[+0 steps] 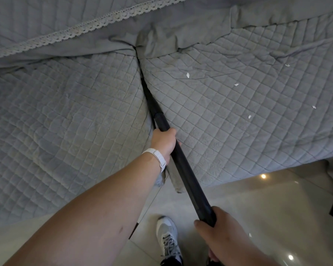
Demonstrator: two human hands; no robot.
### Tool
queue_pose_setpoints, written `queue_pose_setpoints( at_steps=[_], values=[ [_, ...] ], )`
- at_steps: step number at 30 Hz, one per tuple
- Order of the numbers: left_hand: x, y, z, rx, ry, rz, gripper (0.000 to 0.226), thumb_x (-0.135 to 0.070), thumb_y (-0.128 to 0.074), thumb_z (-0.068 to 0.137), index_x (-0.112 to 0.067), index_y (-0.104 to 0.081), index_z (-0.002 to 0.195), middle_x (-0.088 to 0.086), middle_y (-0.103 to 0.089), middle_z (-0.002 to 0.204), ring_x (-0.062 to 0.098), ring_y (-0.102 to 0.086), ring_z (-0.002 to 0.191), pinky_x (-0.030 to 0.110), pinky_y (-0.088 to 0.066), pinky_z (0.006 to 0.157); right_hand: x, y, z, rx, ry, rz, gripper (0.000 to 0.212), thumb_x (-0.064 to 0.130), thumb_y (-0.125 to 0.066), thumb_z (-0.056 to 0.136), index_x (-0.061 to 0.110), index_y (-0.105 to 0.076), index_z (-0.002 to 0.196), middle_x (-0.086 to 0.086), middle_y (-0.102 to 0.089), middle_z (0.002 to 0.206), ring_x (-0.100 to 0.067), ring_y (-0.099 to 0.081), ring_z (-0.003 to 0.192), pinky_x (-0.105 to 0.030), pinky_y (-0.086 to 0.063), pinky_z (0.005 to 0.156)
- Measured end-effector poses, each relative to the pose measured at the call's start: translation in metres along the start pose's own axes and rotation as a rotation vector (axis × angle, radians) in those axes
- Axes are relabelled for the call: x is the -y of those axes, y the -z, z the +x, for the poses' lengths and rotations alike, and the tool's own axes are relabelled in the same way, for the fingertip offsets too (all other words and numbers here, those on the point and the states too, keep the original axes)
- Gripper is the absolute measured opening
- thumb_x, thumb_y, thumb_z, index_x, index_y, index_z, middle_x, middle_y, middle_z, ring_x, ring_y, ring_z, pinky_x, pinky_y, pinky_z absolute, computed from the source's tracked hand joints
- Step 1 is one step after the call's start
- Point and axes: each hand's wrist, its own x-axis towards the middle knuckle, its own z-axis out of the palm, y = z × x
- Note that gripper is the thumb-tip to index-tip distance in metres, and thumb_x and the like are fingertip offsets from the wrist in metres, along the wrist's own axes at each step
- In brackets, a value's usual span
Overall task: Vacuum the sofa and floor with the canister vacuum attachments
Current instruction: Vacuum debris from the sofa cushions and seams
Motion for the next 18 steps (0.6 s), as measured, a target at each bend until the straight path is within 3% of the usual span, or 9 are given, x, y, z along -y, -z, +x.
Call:
queue_pose_setpoints(
  at_steps=[3, 5, 7, 12, 18],
  values=[
    [0.004, -0.001, -0.009, -0.01, -0.021, 0.038, 0.03, -0.02, -0.056, 0.094, -0.012, -0.051, 0.123, 0.002, -0.058, 0.07, 0.02, -0.061, 0.061, 0.033, -0.053, 0.067, -0.008, 0.003, -0.004, -0.017, 0.011, -0.015, 0.017, 0.041, -0.061, 0.089, 0.025, -0.056, 0.094, 0.001, -0.065, 0.079, -0.012, -0.065, 0.072, -0.017, -0.045, 0.06],
    [0.007, -0.002, -0.02, -0.006, -0.034, 0.065, 0.03, -0.02, -0.056, 0.095, -0.012, -0.05, 0.123, 0.003, -0.058, 0.072, 0.02, -0.061, 0.063, 0.032, -0.053, 0.065, -0.013, 0.008, -0.012, -0.018, 0.013, -0.04, 0.015, 0.041, -0.061, 0.092, 0.029, -0.053, 0.098, 0.004, -0.064, 0.094, -0.002, -0.058, 0.075, -0.01, -0.037, 0.055],
    [0.009, -0.003, -0.031, -0.006, -0.038, 0.086, 0.031, -0.021, -0.055, 0.095, -0.011, -0.048, 0.124, 0.005, -0.058, 0.077, 0.019, -0.061, 0.062, 0.03, -0.051, 0.059, -0.021, 0.012, -0.02, -0.007, 0.014, -0.051, 0.017, 0.042, -0.061, 0.091, 0.031, -0.052, 0.1, 0.002, -0.064, 0.103, 0.0, -0.056, 0.075, -0.01, -0.038, 0.055],
    [0.019, -0.011, -0.059, -0.028, -0.026, 0.082, 0.032, -0.022, -0.053, 0.096, -0.011, -0.047, 0.126, 0.005, -0.056, 0.078, 0.018, -0.059, 0.064, 0.031, -0.053, 0.064, -0.04, 0.021, -0.037, 0.046, -0.014, -0.041, 0.02, 0.043, -0.063, 0.089, 0.026, -0.054, 0.096, 0.0, -0.07, 0.092, -0.007, -0.068, 0.077, -0.013, -0.046, 0.061],
    [0.024, -0.026, -0.089, -0.05, -0.053, 0.077, 0.022, -0.021, -0.051, 0.096, -0.011, -0.047, 0.116, 0.007, -0.055, 0.083, 0.017, -0.056, 0.062, 0.028, -0.048, 0.057, -0.06, 0.034, -0.06, 0.011, 0.016, -0.027, 0.014, 0.042, -0.062, 0.09, 0.032, -0.052, 0.091, 0.006, -0.066, 0.086, 0.002, -0.062, 0.073, -0.013, -0.043, 0.056]
  ],
)
